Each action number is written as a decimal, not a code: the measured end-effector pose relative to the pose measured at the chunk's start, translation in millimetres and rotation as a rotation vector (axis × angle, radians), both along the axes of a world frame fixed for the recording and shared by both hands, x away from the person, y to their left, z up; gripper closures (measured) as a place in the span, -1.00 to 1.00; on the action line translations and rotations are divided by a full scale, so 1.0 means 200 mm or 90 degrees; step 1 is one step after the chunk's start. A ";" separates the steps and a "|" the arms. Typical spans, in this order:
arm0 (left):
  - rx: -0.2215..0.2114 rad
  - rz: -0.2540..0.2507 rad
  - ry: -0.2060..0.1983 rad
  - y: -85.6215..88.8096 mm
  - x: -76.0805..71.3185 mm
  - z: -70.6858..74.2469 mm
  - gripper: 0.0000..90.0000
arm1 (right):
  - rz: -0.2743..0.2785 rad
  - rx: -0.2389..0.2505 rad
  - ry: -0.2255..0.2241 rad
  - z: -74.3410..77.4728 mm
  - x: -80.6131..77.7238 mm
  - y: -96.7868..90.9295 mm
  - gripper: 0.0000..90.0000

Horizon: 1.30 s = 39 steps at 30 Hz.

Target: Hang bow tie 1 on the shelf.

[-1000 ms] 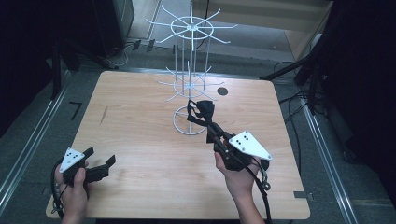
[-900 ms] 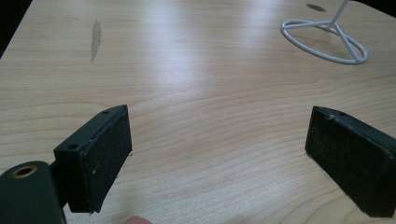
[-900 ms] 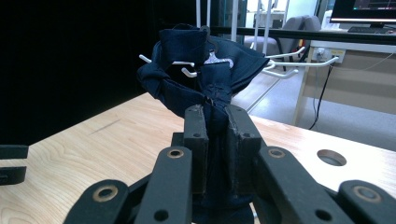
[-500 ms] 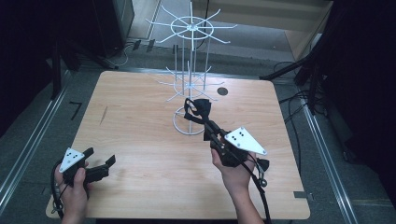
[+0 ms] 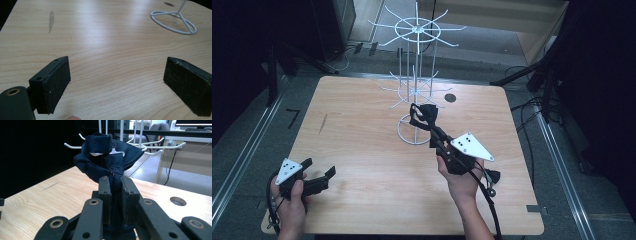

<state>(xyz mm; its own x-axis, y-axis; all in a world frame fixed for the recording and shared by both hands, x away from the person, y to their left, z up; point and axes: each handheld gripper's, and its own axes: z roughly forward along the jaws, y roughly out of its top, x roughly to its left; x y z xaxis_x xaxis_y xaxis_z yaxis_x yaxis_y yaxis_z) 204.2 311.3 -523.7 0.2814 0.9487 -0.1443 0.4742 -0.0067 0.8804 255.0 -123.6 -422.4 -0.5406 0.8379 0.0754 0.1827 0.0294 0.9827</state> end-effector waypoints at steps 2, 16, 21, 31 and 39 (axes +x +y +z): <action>0.000 0.000 0.000 0.00 0.00 0.00 -0.82 | -0.002 0.001 0.004 0.00 0.01 0.00 0.80; 0.000 0.000 0.000 0.00 0.00 0.00 -0.82 | -0.019 -0.003 0.024 -0.04 0.06 0.02 0.80; 0.000 0.000 0.001 0.00 0.00 0.00 -0.82 | -0.021 -0.009 0.031 -0.06 0.08 0.03 0.78; 0.001 0.000 0.001 0.00 0.00 0.00 -0.82 | -0.032 -0.027 0.057 -0.10 0.11 0.05 0.72; 0.001 -0.001 0.001 0.00 0.00 0.00 -0.82 | -0.057 -0.053 0.080 -0.16 0.13 0.05 0.09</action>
<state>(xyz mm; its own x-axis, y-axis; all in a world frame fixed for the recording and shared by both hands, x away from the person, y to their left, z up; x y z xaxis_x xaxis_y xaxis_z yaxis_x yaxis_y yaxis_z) 204.1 311.6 -523.6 0.2823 0.9486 -0.1431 0.4758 -0.0089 0.8795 282.0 -114.3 -453.6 -0.4545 0.8882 0.0667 0.3101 0.0876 0.9466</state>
